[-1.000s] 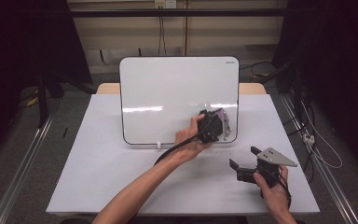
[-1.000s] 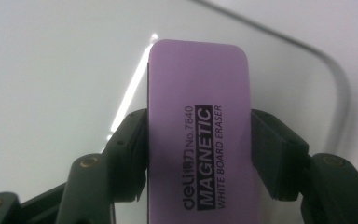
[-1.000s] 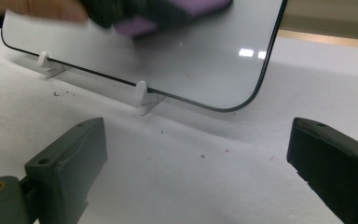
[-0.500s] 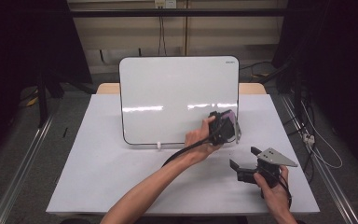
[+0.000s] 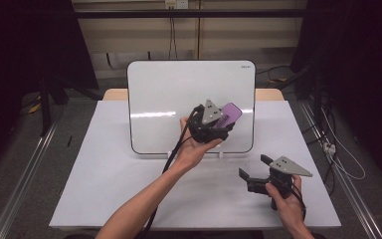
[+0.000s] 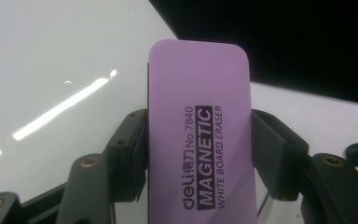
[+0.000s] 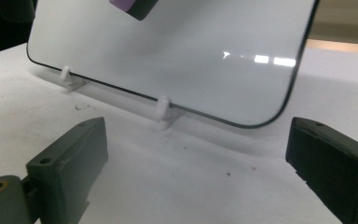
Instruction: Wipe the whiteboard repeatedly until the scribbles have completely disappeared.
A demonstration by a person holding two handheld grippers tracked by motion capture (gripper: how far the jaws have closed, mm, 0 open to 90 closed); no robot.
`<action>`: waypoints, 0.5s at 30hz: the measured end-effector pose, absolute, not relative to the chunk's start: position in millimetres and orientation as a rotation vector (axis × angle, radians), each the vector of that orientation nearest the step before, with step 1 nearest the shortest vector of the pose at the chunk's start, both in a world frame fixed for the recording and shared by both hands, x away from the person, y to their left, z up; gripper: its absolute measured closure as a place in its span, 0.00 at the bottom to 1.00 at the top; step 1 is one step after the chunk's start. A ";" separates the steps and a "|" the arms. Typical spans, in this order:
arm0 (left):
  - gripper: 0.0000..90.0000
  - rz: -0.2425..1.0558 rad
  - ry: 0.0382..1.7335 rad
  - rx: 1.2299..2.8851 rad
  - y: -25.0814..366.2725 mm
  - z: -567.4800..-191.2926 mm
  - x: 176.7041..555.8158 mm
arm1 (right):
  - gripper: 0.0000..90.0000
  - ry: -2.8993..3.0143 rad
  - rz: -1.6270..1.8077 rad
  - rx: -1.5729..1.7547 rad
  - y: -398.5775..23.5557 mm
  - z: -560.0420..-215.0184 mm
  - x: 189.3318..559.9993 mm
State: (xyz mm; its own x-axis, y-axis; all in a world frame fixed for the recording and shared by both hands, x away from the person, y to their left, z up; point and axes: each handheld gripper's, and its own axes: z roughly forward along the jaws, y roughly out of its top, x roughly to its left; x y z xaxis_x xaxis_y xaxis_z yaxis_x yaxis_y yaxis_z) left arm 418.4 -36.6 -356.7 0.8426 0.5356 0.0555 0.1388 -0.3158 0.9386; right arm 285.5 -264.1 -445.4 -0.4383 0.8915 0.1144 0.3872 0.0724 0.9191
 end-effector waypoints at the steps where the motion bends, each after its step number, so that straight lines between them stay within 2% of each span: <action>1: 0.46 0.426 0.513 1.863 -32.6 -356.0 417.1 | 0.06 1.868 1.359 1.258 -261.9 -445.1 286.0; 7: 0.46 0.375 0.557 1.775 -9.7 -356.9 411.4 | 0.06 1.854 1.413 1.247 -249.4 -444.8 288.9; 11: 0.46 0.292 0.605 1.712 3.7 -358.3 409.5 | 0.06 1.850 1.469 1.259 -241.5 -444.3 291.3; 15: 0.46 0.287 0.621 1.684 13.8 -355.8 406.5 | 0.05 1.813 1.579 1.213 -232.7 -442.5 294.2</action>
